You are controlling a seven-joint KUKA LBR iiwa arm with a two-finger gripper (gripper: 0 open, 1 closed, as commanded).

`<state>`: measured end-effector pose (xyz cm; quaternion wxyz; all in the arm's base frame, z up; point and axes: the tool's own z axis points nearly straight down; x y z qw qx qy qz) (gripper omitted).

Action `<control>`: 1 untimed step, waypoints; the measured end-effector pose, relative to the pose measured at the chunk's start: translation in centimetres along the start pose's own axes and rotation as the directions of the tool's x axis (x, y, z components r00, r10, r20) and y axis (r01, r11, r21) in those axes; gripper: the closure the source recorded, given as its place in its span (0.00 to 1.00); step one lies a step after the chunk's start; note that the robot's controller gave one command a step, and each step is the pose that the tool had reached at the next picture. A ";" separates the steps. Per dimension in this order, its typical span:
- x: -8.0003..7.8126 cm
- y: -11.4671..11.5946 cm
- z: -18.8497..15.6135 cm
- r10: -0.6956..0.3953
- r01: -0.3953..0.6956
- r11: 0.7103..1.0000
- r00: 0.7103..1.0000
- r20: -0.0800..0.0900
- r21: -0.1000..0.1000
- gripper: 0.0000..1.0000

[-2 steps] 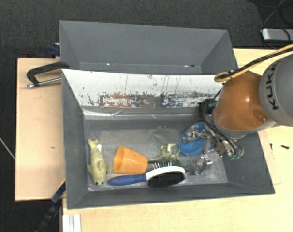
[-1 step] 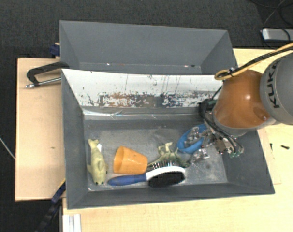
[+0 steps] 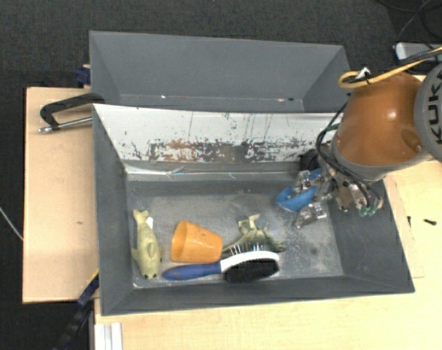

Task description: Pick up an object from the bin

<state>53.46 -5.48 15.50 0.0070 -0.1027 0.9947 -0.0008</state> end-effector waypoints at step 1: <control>-0.6 -0.3 -14.4 -0.020 0.020 1.000 1.000 0.001 0.001 1.00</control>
Offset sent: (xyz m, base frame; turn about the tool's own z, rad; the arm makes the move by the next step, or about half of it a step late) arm 0.0019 -0.0025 0.1376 -0.0207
